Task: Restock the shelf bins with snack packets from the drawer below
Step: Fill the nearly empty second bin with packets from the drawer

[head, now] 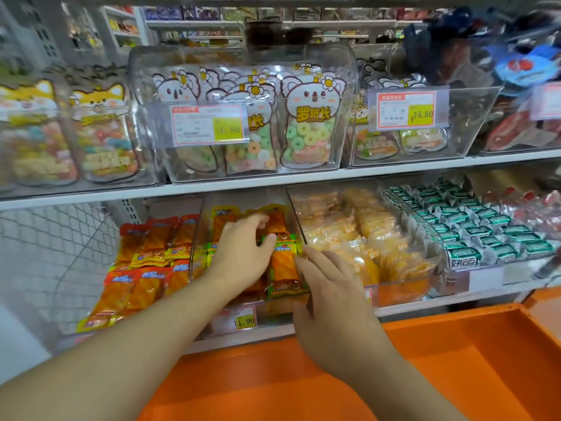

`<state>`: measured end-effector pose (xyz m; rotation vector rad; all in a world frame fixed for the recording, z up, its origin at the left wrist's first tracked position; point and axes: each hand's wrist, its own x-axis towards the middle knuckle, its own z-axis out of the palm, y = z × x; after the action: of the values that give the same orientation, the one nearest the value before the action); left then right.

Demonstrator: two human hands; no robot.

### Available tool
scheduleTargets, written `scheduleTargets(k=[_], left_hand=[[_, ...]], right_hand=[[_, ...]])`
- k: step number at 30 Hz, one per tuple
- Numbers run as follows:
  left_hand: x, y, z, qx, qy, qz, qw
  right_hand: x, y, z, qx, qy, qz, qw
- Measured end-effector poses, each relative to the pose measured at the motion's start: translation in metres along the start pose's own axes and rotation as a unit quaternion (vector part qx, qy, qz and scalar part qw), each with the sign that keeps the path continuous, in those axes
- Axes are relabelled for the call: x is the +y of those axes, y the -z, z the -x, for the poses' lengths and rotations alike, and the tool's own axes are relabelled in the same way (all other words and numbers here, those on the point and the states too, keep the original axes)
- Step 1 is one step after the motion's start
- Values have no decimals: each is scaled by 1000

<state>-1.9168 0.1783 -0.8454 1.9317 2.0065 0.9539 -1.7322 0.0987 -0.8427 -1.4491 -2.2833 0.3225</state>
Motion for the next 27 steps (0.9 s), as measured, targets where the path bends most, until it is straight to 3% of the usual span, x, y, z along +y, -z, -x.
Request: scheduleTargets(k=[5, 8, 10, 13, 16, 19, 22, 27], left_hand=[[7, 30, 92, 37, -54, 75, 995], [-15, 29, 156, 20, -38, 111, 993], [-43, 14, 197, -9, 1, 107, 994], [-94, -20, 256, -84, 80, 65, 991], [-139, -45, 304, -193, 127, 13, 973], [-178, -66, 330, -329, 158, -30, 930], [-206, -88, 334, -440, 168, -48, 881], [-225, -119, 330, -519, 136, -35, 843]], right_hand=[[-11, -7, 22, 73, 79, -32, 994], [-16, -16, 43, 62, 97, -42, 992], [-18, -32, 62, 10, 78, -39, 996], [-18, -71, 95, -133, 28, -12, 991], [-4, -126, 127, -282, -12, 18, 959], [18, -177, 152, -403, -33, 56, 913], [40, -211, 163, -476, -61, 87, 873], [69, -255, 162, -533, -61, 110, 836]])
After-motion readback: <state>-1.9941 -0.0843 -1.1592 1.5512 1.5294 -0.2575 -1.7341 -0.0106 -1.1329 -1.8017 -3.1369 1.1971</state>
